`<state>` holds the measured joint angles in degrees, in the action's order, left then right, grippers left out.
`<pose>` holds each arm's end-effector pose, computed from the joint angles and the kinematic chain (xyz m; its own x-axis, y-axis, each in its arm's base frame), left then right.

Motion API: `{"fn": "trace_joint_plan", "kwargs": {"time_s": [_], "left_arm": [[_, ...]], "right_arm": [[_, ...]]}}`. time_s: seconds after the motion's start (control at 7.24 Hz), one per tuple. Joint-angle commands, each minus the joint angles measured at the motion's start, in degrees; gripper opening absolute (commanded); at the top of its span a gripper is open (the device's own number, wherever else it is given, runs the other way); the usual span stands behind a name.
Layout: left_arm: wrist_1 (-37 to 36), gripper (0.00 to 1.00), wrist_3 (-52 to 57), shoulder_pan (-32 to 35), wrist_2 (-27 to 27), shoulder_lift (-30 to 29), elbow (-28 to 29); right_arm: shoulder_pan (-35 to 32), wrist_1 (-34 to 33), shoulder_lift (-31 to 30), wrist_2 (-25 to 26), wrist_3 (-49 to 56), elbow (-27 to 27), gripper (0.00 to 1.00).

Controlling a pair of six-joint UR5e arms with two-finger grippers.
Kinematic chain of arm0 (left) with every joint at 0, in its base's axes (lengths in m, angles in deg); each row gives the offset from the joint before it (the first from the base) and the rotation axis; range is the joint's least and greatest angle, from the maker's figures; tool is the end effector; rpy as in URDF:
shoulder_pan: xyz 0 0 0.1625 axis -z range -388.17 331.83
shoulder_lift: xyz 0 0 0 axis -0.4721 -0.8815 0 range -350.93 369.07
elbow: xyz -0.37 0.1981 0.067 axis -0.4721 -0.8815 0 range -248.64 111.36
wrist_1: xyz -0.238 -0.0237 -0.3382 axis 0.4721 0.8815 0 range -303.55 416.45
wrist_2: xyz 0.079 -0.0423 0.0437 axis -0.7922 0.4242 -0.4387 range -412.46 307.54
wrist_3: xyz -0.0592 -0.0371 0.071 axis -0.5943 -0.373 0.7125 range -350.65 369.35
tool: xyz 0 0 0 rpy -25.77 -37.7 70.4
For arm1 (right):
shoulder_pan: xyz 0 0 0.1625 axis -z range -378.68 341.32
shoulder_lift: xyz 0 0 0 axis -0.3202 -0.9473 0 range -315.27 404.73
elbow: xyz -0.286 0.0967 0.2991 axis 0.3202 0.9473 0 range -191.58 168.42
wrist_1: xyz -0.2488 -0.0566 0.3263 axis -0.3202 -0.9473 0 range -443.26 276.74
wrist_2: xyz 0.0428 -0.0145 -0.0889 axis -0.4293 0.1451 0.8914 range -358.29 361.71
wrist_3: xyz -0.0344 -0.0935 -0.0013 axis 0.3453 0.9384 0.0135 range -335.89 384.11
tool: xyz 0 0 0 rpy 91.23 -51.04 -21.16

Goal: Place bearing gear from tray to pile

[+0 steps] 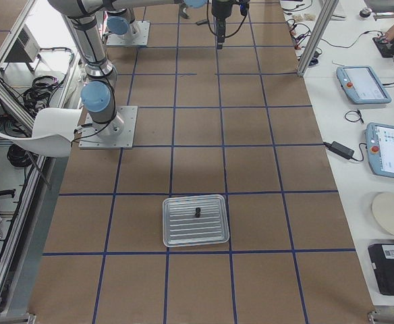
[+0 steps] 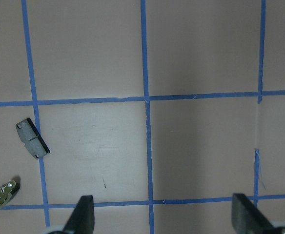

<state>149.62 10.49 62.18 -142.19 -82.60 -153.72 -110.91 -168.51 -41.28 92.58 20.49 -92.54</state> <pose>-0.1369 -0.5030 0.5101 -0.9996 0.0261 0.0046 0.0261 0.9997 -0.0015 0.1519 -0.5149 0.5218 -0.9996 0.0243 0.0148 0.0242 0.9997 -0.0062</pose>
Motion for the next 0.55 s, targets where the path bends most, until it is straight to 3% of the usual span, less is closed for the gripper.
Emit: {"fn": "trace_joint_plan", "kwargs": {"time_s": [0.0, 0.14, 0.41], "left_arm": [[0.0, 1.00, -0.1, 0.0, 0.0, 0.0, 0.0], [0.0, 1.00, 0.0, 0.0, 0.0, 0.0, 0.0], [0.0, 1.00, 0.0, 0.0, 0.1, 0.0, 0.0]], "right_arm": [[4.1, 4.4, -0.1, 0.5, 2.8, 1.7, 1.00], [9.6, 7.6, -1.3, 0.5, 7.6, 2.9, 1.00], [22.7, 10.0, -2.4, 3.1, 29.4, 2.8, 1.00]]}}
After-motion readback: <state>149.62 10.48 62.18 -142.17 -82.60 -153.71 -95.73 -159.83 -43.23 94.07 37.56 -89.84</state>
